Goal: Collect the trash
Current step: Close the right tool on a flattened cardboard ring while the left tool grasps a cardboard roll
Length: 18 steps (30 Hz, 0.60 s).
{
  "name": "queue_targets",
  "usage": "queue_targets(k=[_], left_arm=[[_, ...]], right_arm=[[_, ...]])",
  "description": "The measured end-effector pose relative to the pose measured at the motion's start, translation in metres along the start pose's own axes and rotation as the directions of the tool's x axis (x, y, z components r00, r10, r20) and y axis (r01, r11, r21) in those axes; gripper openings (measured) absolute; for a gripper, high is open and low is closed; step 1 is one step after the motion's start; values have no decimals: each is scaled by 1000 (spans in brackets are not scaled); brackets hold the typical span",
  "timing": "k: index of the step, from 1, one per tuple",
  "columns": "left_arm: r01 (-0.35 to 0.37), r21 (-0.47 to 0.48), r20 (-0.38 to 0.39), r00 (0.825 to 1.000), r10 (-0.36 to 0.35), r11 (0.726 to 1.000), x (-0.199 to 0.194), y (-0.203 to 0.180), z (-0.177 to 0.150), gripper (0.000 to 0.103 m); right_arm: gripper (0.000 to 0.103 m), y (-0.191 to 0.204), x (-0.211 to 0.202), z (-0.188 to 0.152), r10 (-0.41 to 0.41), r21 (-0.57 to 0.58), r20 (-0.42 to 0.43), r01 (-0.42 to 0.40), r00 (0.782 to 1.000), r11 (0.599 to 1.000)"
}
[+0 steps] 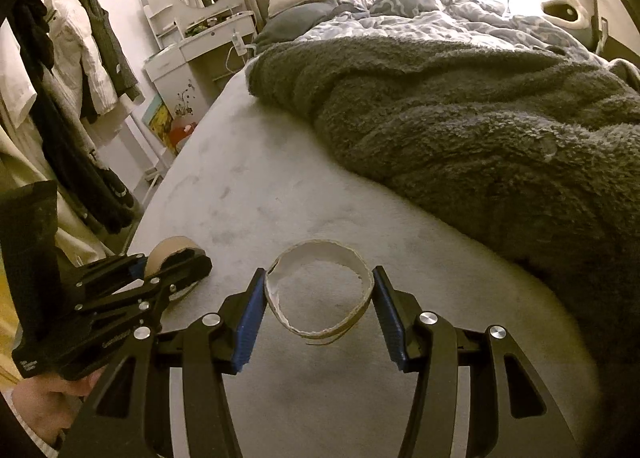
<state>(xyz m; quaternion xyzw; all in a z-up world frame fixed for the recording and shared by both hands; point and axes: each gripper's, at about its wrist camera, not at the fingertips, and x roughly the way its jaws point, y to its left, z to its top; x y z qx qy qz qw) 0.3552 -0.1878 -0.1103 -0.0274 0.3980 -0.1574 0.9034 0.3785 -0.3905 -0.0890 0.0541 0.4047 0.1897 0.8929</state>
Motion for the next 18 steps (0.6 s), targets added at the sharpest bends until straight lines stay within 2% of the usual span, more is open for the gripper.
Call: queue_targets(k=[9, 18], left_arm=[[-1, 17, 8, 1000, 1, 1000, -2, -3, 2, 23], [-4, 32, 40, 999, 3, 999, -29, -7, 0, 23]], right_arm=[[53, -1, -7, 0, 6, 2, 9, -6, 1000, 1000], [53, 12, -34, 2, 6, -45, 36, -4, 999, 999]])
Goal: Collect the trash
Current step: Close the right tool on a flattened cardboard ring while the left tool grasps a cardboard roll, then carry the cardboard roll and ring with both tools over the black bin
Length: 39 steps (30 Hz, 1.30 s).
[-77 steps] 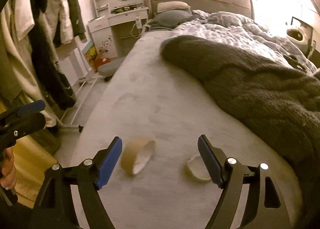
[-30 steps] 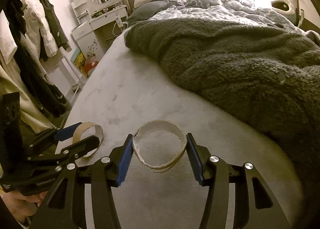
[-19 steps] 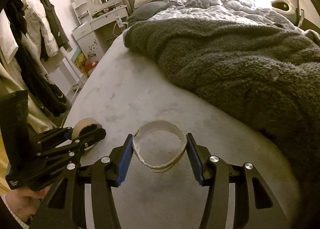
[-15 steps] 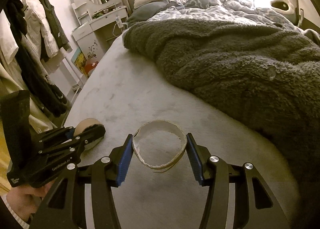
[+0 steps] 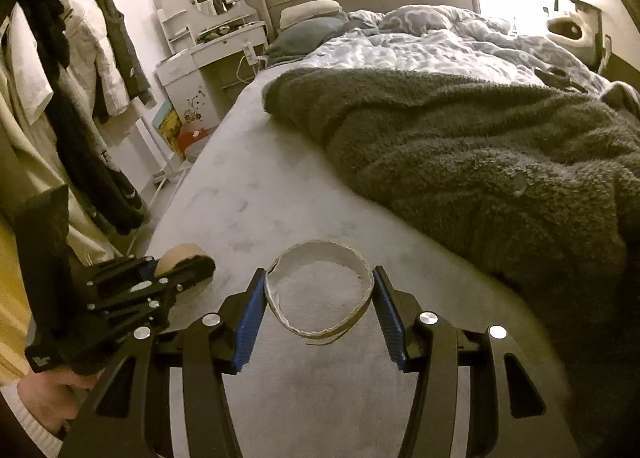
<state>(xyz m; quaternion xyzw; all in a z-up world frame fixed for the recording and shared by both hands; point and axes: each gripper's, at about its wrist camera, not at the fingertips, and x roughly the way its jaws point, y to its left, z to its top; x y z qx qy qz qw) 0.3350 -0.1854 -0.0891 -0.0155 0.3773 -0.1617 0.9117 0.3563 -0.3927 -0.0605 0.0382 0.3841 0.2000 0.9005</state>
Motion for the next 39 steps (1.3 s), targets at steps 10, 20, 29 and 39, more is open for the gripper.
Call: queue_targets(k=[10, 20, 29, 39], left_arm=[[-26, 31, -7, 1000, 27, 999, -51, -5, -26, 23], [-70, -13, -19, 997, 70, 997, -118, 11, -78, 23], [-141, -38, -3, 990, 141, 989, -174, 36, -107, 23], [-256, 9, -45, 966, 256, 967, -203, 79, -153, 23]], right_arm=[[53, 18, -22, -6, 27, 17, -5, -27, 1000, 999], [53, 49, -50, -33, -8, -11, -10, 8, 1000, 1000], [53, 95, -87, -76, -8, -41, 6, 9, 1000, 999], [53, 141, -96, -108, 7, -72, -9, -8, 1000, 997]])
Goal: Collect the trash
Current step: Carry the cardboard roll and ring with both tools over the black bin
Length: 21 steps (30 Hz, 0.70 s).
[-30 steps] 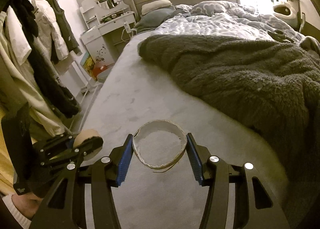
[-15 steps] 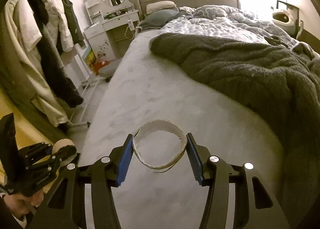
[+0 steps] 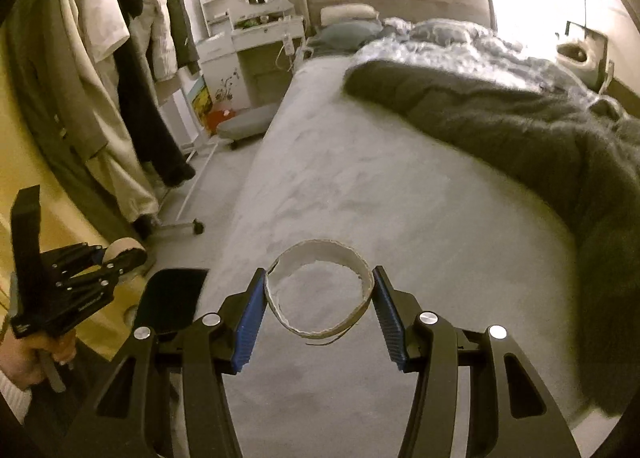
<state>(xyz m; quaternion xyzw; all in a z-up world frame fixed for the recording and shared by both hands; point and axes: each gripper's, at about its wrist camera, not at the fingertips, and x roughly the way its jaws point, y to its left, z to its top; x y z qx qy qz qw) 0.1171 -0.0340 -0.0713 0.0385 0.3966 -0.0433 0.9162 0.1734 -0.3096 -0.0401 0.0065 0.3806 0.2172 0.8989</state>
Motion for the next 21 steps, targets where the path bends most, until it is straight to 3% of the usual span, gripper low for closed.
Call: queue_targets(k=[11, 21], left_arm=[[-15, -162, -90, 996, 0, 987, 13, 62, -27, 23], [-46, -237, -239, 971, -12, 971, 42, 91, -62, 23]], right_arm=[[53, 74, 36, 5, 66, -128, -72, -75, 995, 989], [53, 128, 65, 10, 145, -156, -119, -163, 982, 974]])
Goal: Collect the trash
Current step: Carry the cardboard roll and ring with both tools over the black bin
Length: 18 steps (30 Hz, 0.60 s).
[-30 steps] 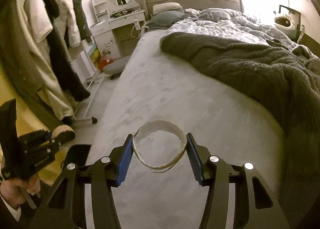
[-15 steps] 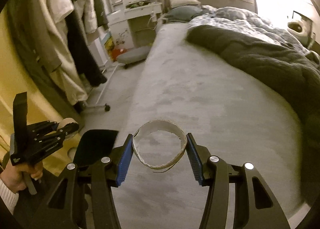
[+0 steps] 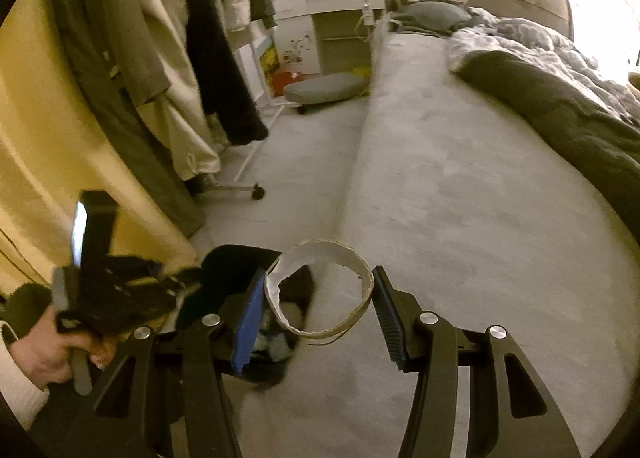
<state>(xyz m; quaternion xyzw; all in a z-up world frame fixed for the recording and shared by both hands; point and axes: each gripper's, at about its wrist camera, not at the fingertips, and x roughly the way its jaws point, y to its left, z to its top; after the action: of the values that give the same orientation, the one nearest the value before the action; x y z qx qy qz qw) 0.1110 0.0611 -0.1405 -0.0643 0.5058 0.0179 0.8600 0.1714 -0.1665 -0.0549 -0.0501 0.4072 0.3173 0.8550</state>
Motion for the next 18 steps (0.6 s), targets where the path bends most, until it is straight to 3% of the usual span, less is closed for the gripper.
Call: queue_targets(k=[9, 11, 12, 13, 18], left_arm=[[21, -83, -92, 995, -28, 996, 19, 32, -16, 24], [25, -113, -101, 994, -37, 993, 19, 42, -18, 38], [24, -121, -97, 995, -36, 992, 18, 46, -18, 56], [18, -118, -89, 996, -28, 993, 15, 49, -19, 60], [27, -116, -72, 997, -36, 993, 5, 63, -22, 62]], right_arm=[[53, 47, 30, 14, 56, -43, -45, -58, 997, 997], [53, 54, 38, 16, 60, -44, -59, -63, 996, 997], [53, 57, 42, 16, 62, -46, -68, -65, 996, 997], [53, 60, 47, 16, 64, -48, -77, -68, 995, 997], [53, 82, 72, 17, 67, -69, -134, -77, 989, 995]])
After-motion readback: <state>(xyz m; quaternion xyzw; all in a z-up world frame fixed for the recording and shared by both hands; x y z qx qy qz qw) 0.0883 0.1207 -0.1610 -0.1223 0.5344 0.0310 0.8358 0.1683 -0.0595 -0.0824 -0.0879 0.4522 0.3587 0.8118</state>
